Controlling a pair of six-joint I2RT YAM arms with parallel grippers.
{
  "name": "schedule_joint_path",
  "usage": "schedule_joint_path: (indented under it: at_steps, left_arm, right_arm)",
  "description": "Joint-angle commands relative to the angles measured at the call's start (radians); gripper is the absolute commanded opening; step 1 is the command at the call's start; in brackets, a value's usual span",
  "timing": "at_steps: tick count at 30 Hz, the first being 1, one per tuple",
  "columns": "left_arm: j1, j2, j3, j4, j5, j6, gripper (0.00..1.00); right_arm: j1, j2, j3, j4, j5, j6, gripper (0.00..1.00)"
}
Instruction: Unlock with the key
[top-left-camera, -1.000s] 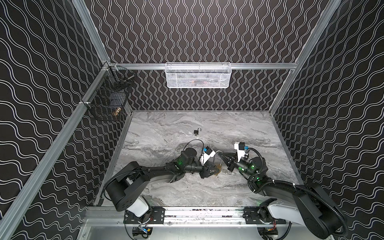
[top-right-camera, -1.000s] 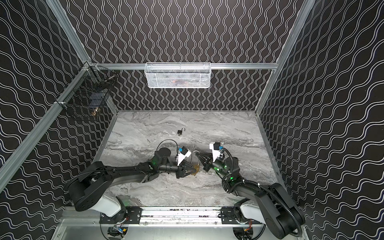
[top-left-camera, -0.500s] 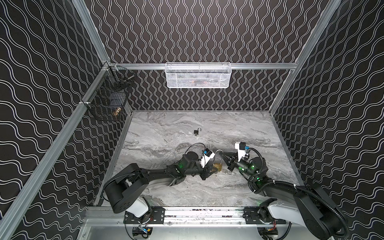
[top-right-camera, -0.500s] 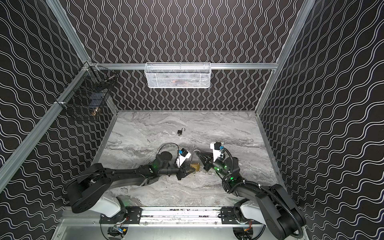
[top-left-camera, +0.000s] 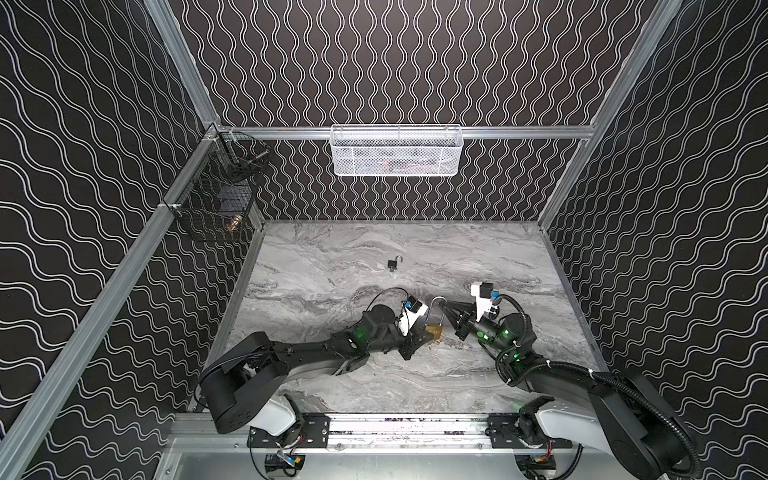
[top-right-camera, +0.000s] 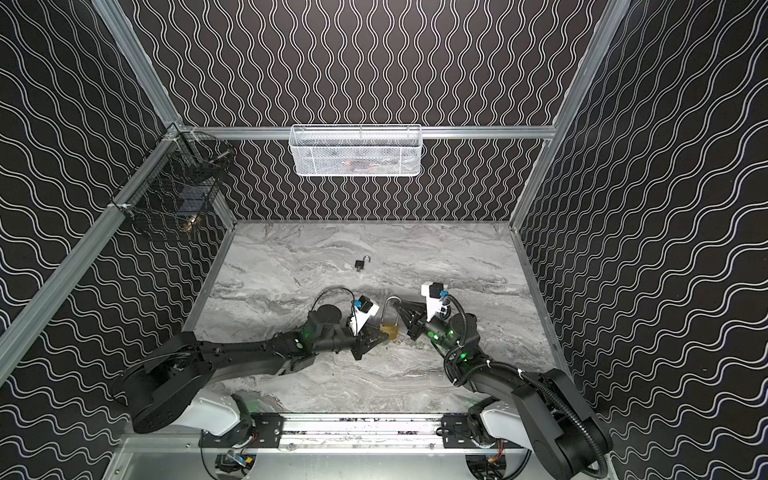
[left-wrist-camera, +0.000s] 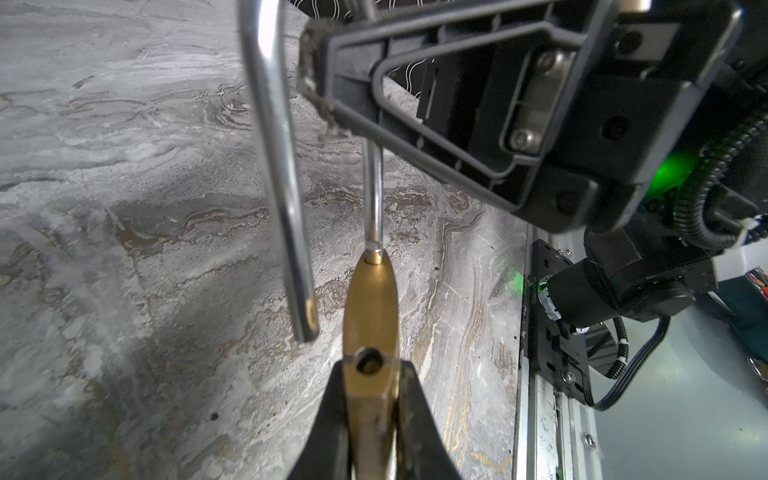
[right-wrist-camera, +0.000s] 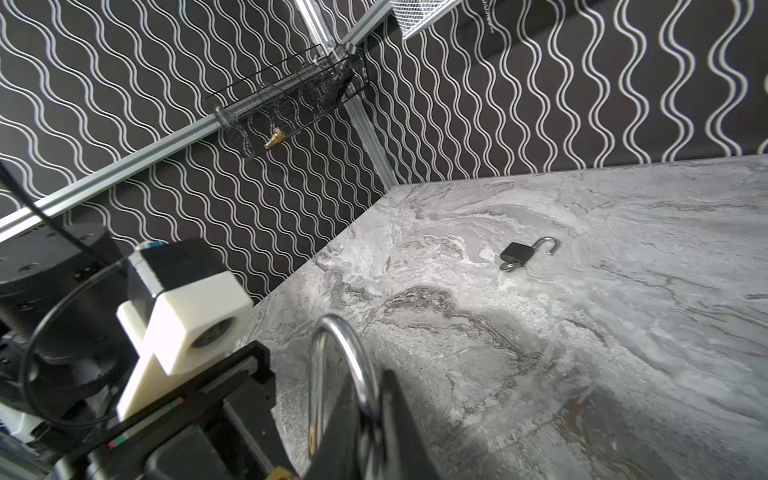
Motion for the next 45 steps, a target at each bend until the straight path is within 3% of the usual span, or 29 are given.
schedule_joint_path:
  at_steps: [1,2,5,13,16,19,22,30,35,45]
  left_arm:
    - [0.001,-0.014,0.032,-0.023,0.004,0.009,0.00]
    - [0.001,-0.019,0.042,-0.058,0.008,0.009,0.00]
    - [0.006,-0.032,0.063,-0.137,0.014,0.028,0.00]
    - [0.037,-0.090,0.059,-0.231,-0.010,0.031,0.00]
    - [0.072,-0.125,0.036,-0.188,0.104,0.010,0.00]
    - [0.117,-0.141,0.020,-0.126,0.304,-0.014,0.00]
    - [0.136,-0.154,0.022,-0.110,0.422,-0.023,0.00]
    - [0.150,-0.145,0.022,-0.064,0.525,-0.049,0.00]
    - [0.152,-0.111,0.018,-0.010,0.526,-0.063,0.00]
    - [0.159,-0.006,0.072,0.061,0.577,-0.071,0.00]
  right_arm:
    - [-0.001,-0.017,0.003,-0.017,0.072,-0.004,0.55]
    - [0.001,-0.027,0.002,-0.034,0.097,-0.006,0.64]
    - [0.000,-0.069,-0.024,-0.038,0.154,0.008,0.71]
    - [-0.034,-0.171,-0.106,0.016,0.236,0.015,0.73]
    - [-0.043,-0.181,-0.077,-0.075,0.252,0.015,0.68]
    - [-0.072,-0.119,-0.076,0.026,0.120,0.049,0.61]
    - [-0.102,-0.027,-0.064,0.154,-0.049,0.101,0.59]
    - [-0.142,0.228,-0.029,0.559,-0.325,0.298,0.50]
    - [-0.142,0.281,0.007,0.614,-0.422,0.341,0.48]
    - [-0.138,0.290,0.018,0.614,-0.449,0.338,0.47]
